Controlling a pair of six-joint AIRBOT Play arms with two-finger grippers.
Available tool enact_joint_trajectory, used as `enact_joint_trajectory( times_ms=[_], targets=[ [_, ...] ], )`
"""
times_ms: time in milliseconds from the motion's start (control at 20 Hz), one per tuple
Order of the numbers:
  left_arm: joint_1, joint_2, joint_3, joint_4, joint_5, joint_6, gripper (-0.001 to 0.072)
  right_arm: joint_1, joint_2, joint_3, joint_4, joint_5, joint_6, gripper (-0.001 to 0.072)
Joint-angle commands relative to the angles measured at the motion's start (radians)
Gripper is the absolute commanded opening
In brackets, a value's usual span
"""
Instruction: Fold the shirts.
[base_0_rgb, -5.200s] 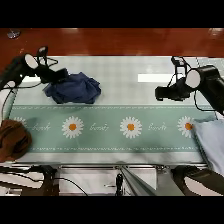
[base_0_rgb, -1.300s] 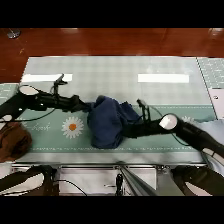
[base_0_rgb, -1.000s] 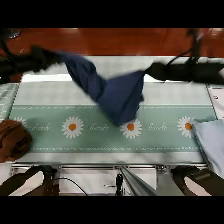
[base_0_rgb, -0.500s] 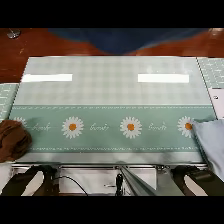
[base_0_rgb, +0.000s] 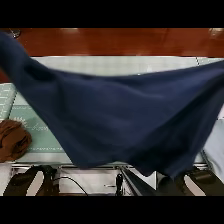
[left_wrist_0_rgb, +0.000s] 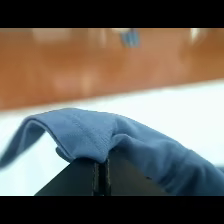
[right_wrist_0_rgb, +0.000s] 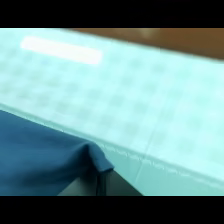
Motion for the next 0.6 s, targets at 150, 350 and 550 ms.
enact_joint_trajectory(
  times_ms=[150,350,550],
  targets=[
    [-0.052,-0.014,-0.634,-0.049,0.148,0.041,0.0028,-0.002,-0.126,-0.470,-0.103,-0.285,0.043,0.0017],
    [-0.198,-0.189,-0.791,-0.030,0.487,0.061,0.0027,-0.040,-0.391,-0.441,-0.071,-0.463,0.079,0.0017],
    [-0.329,-0.452,-0.724,-0.036,0.567,0.061,0.0050,-0.138,-0.603,-0.332,0.077,-0.523,0.084,0.0036]
  ],
)
